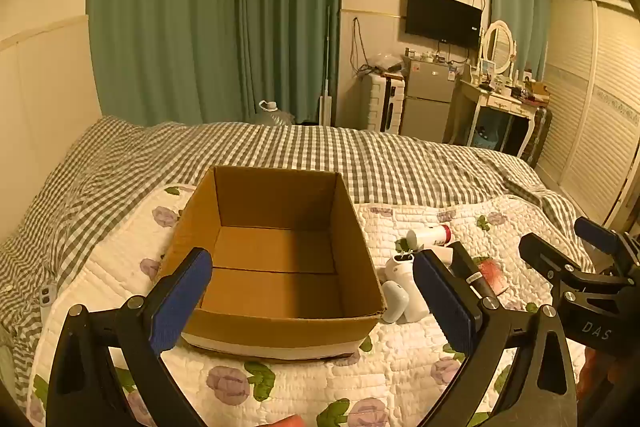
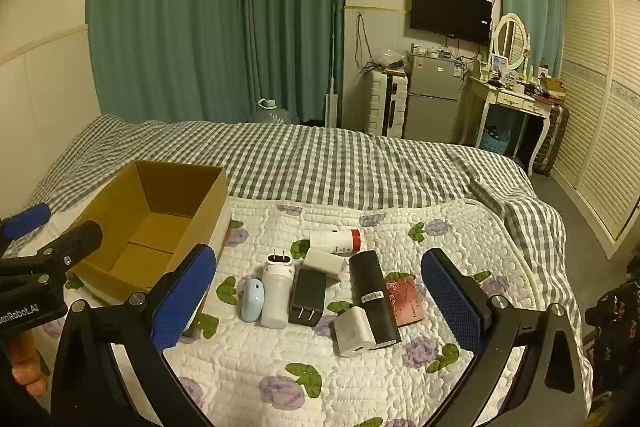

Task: Organize rigid objects

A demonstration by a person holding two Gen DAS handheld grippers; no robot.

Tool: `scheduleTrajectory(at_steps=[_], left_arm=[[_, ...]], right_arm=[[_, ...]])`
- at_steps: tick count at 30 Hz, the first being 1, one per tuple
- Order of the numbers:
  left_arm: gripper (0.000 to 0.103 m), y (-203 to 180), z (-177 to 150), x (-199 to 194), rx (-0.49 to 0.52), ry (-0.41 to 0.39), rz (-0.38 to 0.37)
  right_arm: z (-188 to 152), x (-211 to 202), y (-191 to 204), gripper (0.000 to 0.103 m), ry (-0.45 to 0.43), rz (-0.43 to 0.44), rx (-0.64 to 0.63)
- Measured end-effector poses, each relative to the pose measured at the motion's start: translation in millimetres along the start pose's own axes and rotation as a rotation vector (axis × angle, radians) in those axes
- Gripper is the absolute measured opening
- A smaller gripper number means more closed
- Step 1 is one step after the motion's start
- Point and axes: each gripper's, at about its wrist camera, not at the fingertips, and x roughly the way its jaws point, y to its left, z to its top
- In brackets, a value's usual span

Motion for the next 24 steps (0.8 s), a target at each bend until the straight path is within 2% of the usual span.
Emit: scheduleTrajectory(at_steps=[6,10,24], left_arm=[[0.103,7.6,-1.4,2.8,-0.017,0.014,-0.011],[0.103,3.6,-1.5,5.2,0.007,0.024,0.009],[0.103,1.7,1.0,3.8,0.002,0.010,0.011]], right_arm=[[-0.7,-0.5,-1.7,0.103,0.002,-0.034,0.003],[-0.2,-0.1,-3.9,0.103,0.000,-0.048,0.014],[-2.6,-2.3,-1.9,0.103,-0.001,-0.040,0.001]])
